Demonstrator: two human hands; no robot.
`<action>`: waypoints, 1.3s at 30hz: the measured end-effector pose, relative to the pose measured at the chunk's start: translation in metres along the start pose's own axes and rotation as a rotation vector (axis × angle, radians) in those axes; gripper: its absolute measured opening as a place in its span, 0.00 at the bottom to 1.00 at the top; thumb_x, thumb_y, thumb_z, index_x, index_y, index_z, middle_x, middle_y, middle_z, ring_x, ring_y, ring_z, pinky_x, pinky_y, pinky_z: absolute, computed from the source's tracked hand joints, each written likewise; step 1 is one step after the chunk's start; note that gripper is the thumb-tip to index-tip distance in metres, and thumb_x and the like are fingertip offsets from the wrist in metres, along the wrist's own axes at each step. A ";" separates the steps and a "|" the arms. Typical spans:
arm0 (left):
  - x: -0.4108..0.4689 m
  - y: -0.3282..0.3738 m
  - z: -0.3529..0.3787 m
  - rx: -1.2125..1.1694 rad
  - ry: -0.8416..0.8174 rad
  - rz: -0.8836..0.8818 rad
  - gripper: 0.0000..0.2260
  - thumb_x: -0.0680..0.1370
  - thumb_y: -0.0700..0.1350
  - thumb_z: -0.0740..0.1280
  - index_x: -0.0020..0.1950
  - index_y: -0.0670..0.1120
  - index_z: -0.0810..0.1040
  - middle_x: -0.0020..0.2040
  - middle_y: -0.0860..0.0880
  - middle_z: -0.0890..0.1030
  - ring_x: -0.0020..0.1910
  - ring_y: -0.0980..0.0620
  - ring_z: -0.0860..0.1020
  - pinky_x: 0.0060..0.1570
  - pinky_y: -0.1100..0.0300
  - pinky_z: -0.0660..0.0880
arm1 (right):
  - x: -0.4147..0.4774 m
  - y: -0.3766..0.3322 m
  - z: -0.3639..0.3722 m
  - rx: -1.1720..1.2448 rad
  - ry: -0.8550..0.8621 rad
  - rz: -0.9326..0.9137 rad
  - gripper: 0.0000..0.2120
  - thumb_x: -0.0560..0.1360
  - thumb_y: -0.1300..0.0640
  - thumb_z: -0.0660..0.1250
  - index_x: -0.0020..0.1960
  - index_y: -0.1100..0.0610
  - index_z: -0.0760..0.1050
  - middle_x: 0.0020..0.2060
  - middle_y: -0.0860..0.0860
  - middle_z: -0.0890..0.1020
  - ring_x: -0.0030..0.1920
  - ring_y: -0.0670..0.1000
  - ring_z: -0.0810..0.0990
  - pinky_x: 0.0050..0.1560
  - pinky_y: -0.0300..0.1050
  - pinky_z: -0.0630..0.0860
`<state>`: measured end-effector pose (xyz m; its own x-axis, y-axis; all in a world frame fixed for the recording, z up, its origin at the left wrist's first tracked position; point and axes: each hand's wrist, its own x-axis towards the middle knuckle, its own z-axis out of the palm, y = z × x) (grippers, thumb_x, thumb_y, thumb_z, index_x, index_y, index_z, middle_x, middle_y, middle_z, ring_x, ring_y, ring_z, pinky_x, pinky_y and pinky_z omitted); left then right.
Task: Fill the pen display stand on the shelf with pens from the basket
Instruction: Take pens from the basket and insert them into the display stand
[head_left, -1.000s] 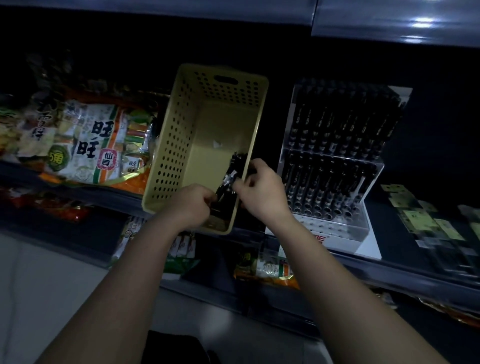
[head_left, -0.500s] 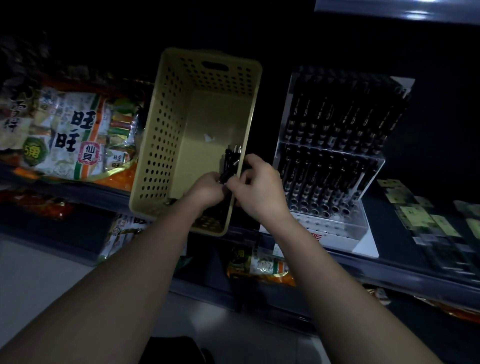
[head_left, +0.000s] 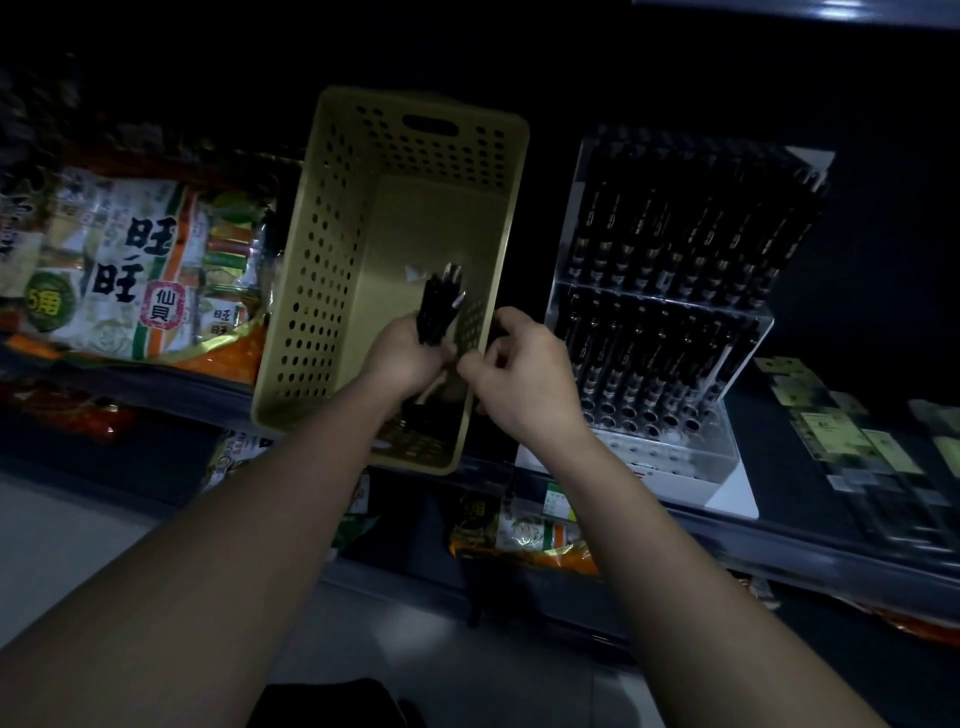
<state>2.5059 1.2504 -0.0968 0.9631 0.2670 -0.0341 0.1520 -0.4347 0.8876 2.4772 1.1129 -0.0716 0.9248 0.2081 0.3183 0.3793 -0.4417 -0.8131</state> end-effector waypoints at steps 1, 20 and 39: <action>0.004 0.001 -0.003 0.060 0.036 0.051 0.04 0.75 0.40 0.67 0.49 0.43 0.79 0.48 0.42 0.82 0.46 0.46 0.79 0.47 0.56 0.74 | 0.000 0.000 -0.001 -0.011 -0.001 -0.002 0.04 0.72 0.60 0.67 0.46 0.58 0.75 0.28 0.54 0.77 0.31 0.56 0.78 0.34 0.57 0.79; 0.001 -0.008 -0.045 0.750 -0.523 0.009 0.15 0.73 0.41 0.73 0.58 0.44 0.77 0.51 0.48 0.80 0.51 0.49 0.77 0.48 0.60 0.73 | 0.004 0.003 -0.001 -0.069 -0.009 0.002 0.02 0.73 0.57 0.66 0.46 0.54 0.74 0.25 0.47 0.73 0.26 0.45 0.70 0.27 0.38 0.63; -0.009 0.028 -0.060 -0.402 0.048 0.203 0.05 0.79 0.38 0.64 0.46 0.44 0.79 0.38 0.51 0.85 0.36 0.53 0.83 0.41 0.53 0.80 | 0.028 0.005 0.018 0.063 0.038 0.240 0.11 0.76 0.55 0.62 0.55 0.57 0.78 0.44 0.53 0.83 0.43 0.55 0.82 0.43 0.49 0.80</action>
<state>2.4881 1.2875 -0.0436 0.9518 0.2543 0.1717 -0.1462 -0.1163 0.9824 2.5050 1.1321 -0.0758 0.9891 0.0697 0.1294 0.1467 -0.4191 -0.8960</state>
